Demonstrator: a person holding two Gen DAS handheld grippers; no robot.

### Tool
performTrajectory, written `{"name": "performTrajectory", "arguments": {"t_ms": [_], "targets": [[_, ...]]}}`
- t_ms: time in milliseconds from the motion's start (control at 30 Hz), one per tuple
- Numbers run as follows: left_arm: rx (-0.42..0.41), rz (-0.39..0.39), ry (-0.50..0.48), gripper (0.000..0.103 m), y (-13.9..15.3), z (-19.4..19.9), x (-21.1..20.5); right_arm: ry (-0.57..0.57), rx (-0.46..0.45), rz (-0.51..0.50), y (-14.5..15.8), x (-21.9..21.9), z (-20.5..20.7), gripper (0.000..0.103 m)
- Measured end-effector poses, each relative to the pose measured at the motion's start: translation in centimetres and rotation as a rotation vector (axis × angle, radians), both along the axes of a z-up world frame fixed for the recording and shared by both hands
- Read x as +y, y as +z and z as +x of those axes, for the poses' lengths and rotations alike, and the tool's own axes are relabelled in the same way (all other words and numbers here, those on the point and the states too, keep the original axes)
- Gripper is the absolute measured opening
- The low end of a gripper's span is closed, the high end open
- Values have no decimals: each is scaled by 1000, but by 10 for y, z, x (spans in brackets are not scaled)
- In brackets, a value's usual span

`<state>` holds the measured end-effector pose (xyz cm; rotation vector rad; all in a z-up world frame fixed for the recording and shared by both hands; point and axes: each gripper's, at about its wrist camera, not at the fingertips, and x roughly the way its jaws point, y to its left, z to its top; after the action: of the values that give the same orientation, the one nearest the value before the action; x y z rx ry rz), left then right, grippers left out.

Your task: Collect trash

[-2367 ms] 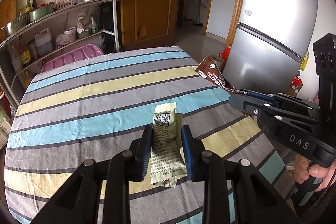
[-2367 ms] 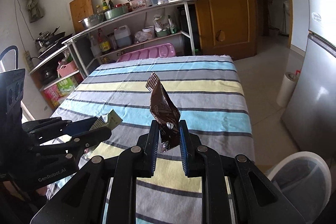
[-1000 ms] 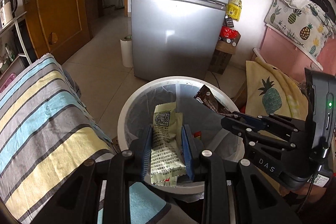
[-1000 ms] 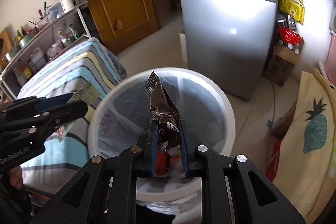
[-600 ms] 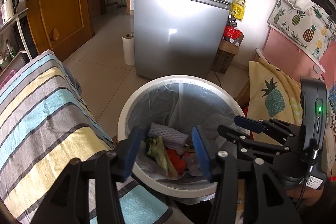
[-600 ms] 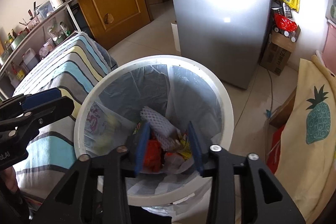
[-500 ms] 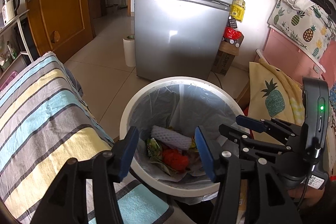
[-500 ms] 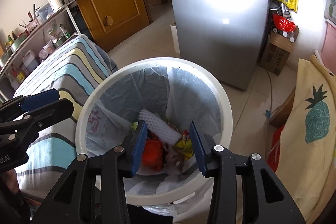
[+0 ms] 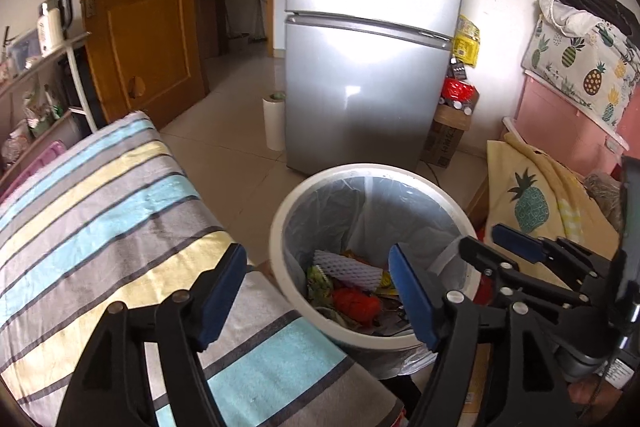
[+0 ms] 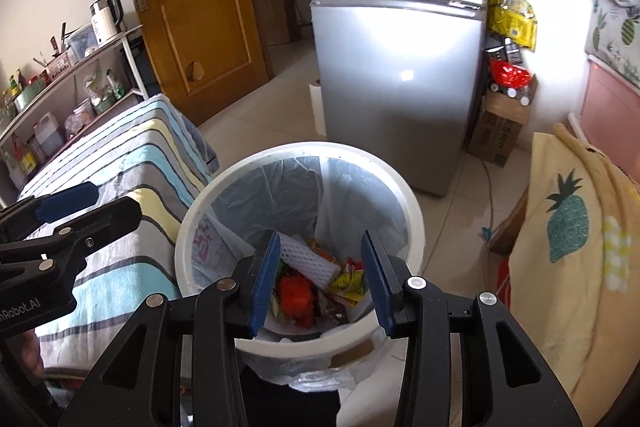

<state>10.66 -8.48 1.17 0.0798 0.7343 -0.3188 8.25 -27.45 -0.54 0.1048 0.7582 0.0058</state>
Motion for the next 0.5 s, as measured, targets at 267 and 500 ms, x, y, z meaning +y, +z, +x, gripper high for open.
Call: {"name": "performTrajectory", "arguments": {"t_ms": [267, 500], "targets": [[-65, 3, 52, 81, 4, -28, 18, -29, -26, 27, 5, 11, -36, 43], [-45, -14, 28, 82, -1, -44, 20, -47, -36, 13, 4, 18, -56, 43]]}}
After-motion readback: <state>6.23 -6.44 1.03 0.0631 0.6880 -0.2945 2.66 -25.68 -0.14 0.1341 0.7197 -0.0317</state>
